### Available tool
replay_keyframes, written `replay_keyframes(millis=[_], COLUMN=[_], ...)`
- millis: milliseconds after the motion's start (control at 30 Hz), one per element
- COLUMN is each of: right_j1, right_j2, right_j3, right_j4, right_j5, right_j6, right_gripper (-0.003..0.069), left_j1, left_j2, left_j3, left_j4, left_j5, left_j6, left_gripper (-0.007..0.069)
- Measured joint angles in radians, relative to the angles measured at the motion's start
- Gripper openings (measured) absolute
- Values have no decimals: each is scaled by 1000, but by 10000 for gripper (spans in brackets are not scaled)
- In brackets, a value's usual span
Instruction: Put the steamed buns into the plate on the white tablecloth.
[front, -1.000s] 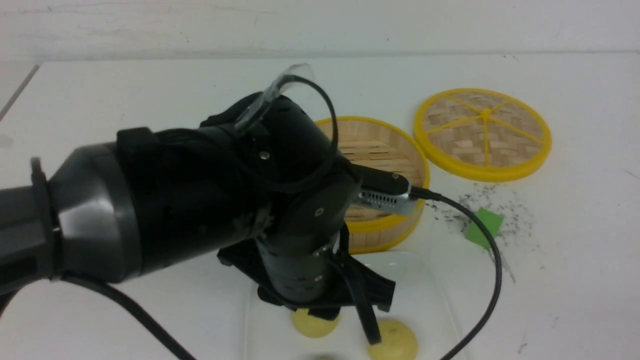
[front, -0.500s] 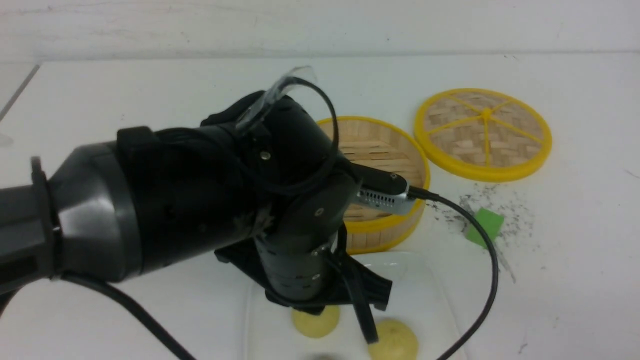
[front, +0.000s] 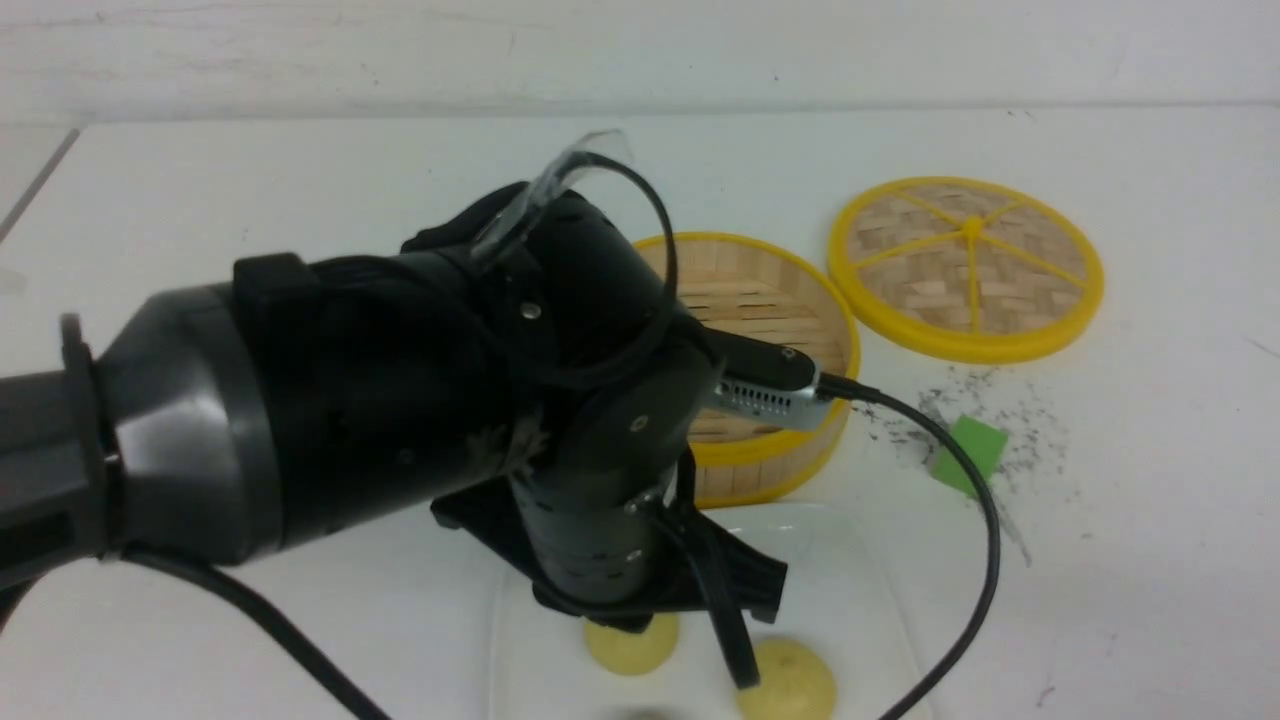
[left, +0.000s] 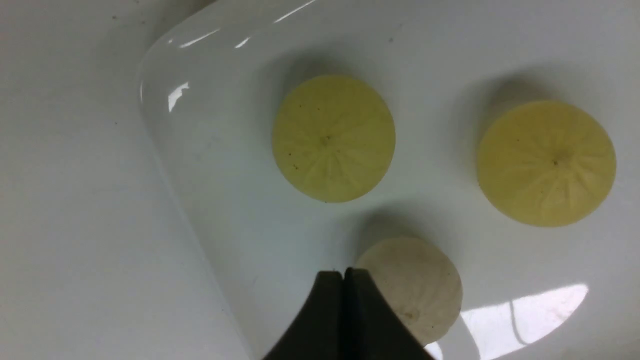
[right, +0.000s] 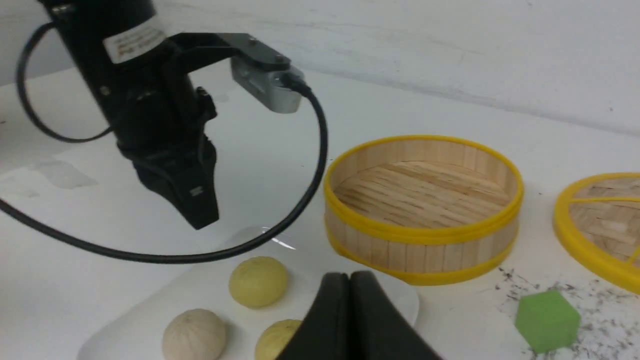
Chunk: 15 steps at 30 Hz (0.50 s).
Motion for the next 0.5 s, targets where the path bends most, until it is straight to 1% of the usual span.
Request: replay_keyframes(millis=[100,267,500], right_j1=[0,0,0], right_j2=[0,0,0], right_j3=[0,0,0], right_j4=[-19,-28,-29], right_j5=[0,37,35], right_j6=[34,35,35], right_gripper=[-6,-3,1], left_j1=[0,0,0], left_j2=[0,0,0], left_j3=[0,0,0], left_j4=[-1,-2,-2], left_j5=[0,0,-11], left_j6=[0,0,0], left_gripper=[8,15,20])
